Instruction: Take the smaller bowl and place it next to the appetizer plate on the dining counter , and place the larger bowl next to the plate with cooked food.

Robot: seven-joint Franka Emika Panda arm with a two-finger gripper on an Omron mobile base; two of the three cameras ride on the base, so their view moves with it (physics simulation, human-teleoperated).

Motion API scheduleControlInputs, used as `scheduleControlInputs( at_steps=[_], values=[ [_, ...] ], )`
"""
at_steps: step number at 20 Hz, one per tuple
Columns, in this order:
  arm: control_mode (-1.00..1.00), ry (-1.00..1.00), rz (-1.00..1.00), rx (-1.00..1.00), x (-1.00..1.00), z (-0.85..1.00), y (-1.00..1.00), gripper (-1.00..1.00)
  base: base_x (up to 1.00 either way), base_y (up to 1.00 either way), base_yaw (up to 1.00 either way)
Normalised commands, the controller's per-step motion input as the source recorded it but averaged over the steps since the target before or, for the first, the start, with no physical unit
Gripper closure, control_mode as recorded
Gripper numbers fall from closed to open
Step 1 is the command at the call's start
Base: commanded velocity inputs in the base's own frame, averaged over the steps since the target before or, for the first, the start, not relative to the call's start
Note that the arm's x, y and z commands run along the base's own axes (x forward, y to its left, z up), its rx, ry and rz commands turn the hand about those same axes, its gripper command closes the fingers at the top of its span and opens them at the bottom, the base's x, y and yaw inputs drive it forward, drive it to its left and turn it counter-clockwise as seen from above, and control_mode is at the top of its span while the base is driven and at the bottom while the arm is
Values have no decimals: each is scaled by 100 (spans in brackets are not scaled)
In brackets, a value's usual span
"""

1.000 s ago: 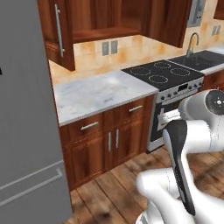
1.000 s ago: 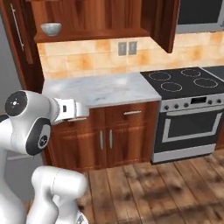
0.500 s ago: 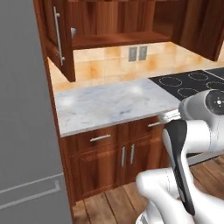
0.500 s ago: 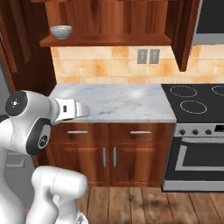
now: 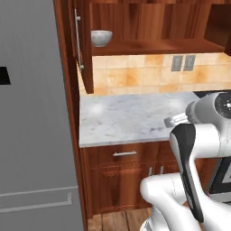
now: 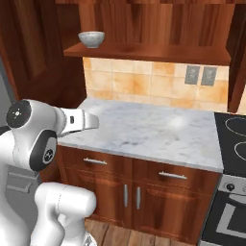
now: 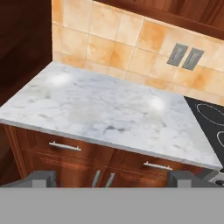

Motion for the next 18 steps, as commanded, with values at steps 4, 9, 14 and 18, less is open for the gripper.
scheduleControlInputs(
  at_steps=[4, 9, 14, 18],
  values=[
    [100, 0, 0, 0, 0, 0, 0, -100, 87, -29, 43],
    [100, 0, 0, 0, 0, 0, 0, -100, 58, -50, 41],
    [100, 0, 0, 0, 0, 0, 0, -100, 48, -50, 32],
    [100, 0, 0, 0, 0, 0, 0, -100, 17, -47, 16]
  ],
)
